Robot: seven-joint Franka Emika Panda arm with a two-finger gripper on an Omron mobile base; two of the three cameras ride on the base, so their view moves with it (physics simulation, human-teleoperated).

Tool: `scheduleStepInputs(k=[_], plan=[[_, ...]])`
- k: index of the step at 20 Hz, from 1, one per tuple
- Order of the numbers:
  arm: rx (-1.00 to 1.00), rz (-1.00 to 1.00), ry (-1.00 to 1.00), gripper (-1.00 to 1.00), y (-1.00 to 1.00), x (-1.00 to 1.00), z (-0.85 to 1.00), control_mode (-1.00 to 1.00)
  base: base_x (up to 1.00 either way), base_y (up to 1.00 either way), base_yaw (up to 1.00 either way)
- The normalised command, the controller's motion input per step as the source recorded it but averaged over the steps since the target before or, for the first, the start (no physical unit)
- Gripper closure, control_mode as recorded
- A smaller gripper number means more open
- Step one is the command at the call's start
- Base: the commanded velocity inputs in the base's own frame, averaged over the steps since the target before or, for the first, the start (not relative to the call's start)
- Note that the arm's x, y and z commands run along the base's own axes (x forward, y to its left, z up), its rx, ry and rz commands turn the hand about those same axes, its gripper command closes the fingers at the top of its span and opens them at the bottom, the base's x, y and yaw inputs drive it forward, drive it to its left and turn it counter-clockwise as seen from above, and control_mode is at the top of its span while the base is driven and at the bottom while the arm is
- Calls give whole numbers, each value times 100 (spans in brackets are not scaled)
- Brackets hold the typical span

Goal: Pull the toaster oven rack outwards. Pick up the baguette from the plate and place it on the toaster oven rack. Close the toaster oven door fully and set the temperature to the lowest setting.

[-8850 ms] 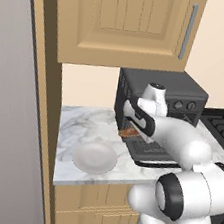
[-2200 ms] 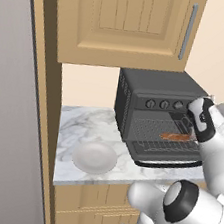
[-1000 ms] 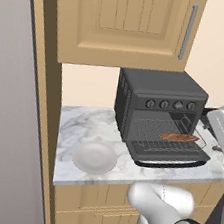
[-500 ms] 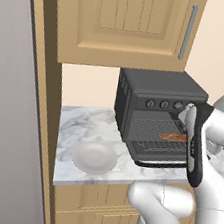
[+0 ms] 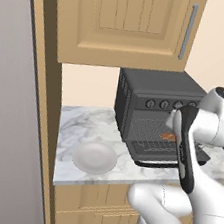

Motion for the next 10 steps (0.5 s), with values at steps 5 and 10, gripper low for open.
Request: scheduleStepInputs(k=[5,10], plan=[[-13,9,0,-100,8,0,-1,-100,0,0,0],[-9,0,0,-100,1,0,-16,-100,0,0,0]])
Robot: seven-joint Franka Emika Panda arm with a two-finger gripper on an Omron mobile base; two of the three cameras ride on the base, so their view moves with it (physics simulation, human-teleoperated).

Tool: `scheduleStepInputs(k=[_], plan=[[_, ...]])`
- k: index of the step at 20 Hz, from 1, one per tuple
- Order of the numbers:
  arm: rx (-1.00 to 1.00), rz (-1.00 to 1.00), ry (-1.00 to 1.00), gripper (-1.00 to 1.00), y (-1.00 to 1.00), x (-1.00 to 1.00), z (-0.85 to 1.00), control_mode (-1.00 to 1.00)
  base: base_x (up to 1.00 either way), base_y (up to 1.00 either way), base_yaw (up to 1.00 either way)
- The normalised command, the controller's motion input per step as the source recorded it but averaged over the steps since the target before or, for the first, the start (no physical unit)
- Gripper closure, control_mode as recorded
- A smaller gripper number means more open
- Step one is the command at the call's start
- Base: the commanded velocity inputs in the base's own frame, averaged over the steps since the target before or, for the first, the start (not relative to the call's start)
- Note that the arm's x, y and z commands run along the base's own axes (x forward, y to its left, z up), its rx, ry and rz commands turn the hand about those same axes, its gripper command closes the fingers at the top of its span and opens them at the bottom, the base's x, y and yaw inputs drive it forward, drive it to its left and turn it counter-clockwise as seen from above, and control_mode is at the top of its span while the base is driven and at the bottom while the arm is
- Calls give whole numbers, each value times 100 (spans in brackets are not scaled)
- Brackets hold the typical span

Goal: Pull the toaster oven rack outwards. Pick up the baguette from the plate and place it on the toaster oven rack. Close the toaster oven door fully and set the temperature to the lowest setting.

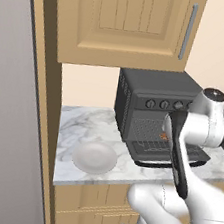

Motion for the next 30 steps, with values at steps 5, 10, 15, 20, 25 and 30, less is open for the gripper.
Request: scheduleStepInputs(k=[5,10,15,20,25,30], plan=[[-1,1,0,-100,0,0,-9,-100,0,0,0],[-2,8,0,-100,-2,0,-19,-100,0,0,0],[-7,10,3,-100,0,0,-37,-100,0,0,0],[-5,12,3,-100,0,0,-31,-100,0,0,0],[0,12,1,-100,-9,0,-12,-100,0,0,0],[0,11,2,-100,-10,0,-11,-100,0,0,0]])
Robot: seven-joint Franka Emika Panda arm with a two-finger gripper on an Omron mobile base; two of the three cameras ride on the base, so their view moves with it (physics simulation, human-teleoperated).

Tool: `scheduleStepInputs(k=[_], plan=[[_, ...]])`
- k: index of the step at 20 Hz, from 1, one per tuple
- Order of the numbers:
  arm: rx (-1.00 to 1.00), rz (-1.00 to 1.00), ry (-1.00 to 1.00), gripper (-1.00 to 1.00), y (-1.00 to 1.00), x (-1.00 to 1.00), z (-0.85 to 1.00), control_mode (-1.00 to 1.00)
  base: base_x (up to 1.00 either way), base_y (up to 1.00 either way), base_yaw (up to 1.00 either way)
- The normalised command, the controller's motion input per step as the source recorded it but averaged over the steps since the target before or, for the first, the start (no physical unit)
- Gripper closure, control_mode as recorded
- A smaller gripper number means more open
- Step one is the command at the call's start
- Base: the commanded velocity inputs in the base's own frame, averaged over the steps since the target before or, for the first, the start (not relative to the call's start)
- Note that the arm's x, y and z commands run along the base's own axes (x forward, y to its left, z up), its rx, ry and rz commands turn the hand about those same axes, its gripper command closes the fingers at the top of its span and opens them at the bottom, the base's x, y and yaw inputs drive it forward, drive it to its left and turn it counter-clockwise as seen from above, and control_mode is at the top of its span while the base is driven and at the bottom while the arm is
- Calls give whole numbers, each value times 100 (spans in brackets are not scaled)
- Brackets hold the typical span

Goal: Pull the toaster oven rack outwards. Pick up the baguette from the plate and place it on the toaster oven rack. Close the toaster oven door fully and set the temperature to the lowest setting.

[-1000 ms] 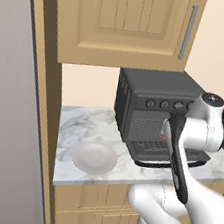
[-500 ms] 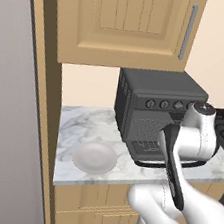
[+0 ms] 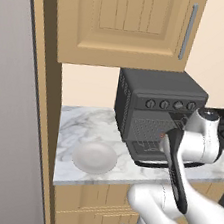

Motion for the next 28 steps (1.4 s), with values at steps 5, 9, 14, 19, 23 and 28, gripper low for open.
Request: scheduleStepInputs(k=[5,9,14,19,23,28], plan=[[0,4,2,-100,-5,9,-12,-100,0,0,0],[0,0,3,-100,0,24,-10,-100,0,0,0],[0,0,4,-100,0,26,-11,-100,0,0,0],[0,0,7,-100,0,22,-10,-100,0,0,0],[0,0,5,-100,0,16,-14,-100,0,0,0],[0,0,2,-100,0,15,-19,-100,0,0,0]])
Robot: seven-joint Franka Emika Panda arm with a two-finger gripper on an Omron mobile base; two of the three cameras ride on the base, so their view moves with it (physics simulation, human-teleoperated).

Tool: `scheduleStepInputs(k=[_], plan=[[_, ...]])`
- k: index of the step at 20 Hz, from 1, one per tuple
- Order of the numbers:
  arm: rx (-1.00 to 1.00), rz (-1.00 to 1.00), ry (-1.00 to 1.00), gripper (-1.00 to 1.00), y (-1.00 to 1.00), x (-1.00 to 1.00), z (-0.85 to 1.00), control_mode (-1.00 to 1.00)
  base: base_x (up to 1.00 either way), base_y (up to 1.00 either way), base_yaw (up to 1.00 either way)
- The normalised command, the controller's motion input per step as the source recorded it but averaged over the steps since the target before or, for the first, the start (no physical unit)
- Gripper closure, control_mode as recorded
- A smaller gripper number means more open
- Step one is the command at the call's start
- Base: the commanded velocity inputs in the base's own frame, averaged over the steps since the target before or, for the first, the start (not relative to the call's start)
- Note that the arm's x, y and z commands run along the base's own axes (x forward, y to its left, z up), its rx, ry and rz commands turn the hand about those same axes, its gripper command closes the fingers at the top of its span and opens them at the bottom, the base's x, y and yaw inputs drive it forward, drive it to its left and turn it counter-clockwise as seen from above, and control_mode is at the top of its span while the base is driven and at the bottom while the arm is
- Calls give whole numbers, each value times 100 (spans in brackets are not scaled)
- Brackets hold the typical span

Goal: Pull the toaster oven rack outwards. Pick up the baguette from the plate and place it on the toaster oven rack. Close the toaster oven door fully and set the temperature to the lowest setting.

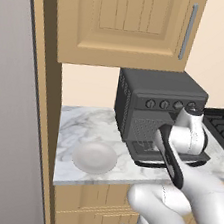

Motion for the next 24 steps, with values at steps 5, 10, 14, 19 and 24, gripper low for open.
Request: scheduleStepInputs(k=[5,10,14,19,24], plan=[[0,0,1,-100,0,15,-25,-100,0,0,0],[0,0,0,-100,0,12,-20,-100,0,0,0],[0,0,0,-100,0,12,-12,-100,0,0,0],[0,0,0,-100,0,13,-6,-100,0,0,0],[0,0,0,-100,-1,18,-3,-100,0,0,0]])
